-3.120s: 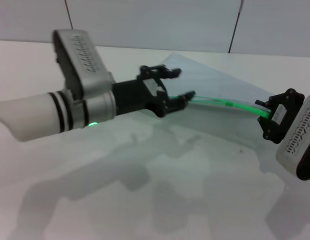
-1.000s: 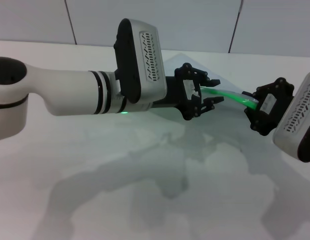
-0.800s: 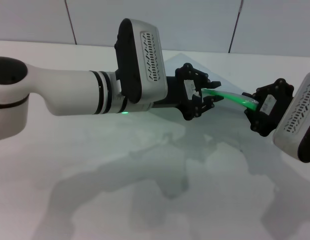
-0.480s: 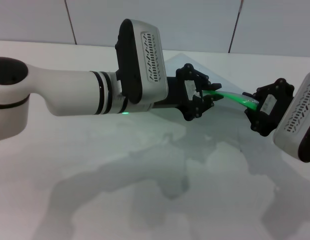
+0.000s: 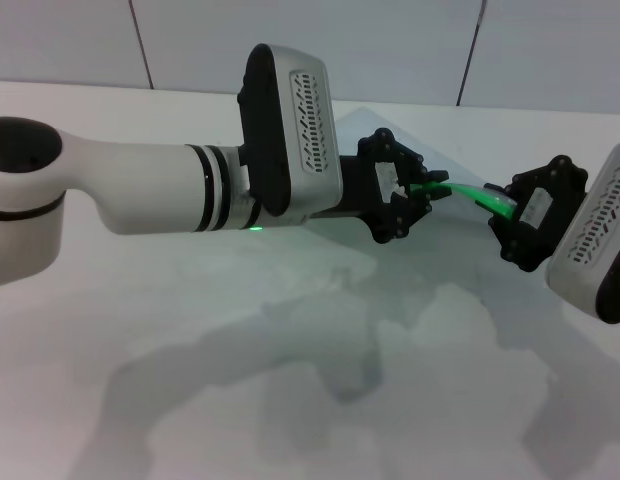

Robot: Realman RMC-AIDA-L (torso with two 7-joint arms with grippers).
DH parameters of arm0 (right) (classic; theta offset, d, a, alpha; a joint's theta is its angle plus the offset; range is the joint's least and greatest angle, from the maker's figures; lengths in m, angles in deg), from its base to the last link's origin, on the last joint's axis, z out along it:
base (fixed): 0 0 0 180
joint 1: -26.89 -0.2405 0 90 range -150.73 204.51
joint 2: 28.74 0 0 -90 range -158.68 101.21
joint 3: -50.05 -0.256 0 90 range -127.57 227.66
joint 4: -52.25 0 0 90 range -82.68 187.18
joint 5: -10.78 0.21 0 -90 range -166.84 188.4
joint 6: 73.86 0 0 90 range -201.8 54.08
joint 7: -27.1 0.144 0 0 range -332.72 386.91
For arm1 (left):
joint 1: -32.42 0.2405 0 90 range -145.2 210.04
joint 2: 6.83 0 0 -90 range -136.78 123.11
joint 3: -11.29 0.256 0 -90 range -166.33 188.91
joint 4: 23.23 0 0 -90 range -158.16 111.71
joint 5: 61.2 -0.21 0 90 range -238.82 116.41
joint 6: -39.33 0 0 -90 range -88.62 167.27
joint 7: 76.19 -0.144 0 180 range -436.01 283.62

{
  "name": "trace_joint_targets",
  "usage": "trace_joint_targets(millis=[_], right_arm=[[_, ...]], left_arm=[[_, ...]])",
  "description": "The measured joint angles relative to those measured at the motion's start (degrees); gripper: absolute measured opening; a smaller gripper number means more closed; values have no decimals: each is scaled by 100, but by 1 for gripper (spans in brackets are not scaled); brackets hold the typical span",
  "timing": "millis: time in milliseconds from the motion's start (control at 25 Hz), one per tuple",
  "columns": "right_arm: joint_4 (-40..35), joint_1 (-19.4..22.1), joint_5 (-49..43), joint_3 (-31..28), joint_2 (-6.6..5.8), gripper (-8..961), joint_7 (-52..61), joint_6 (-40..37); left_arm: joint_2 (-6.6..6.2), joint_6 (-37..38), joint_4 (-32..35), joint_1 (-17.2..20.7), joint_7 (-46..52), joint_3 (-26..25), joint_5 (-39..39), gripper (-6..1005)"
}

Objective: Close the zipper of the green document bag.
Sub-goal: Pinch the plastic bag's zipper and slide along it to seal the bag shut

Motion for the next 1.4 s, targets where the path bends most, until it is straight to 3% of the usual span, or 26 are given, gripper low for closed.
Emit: trace_joint_targets(millis=[960, 1400], right_arm=[[-122, 73, -2, -82, 11, 52, 1, 32], [-128, 174, 5, -246, 21, 65, 1, 51]], left_arm=[[-3, 584, 212, 128, 34, -36, 53, 86], [-11, 594, 397, 306, -7, -523, 53, 85]])
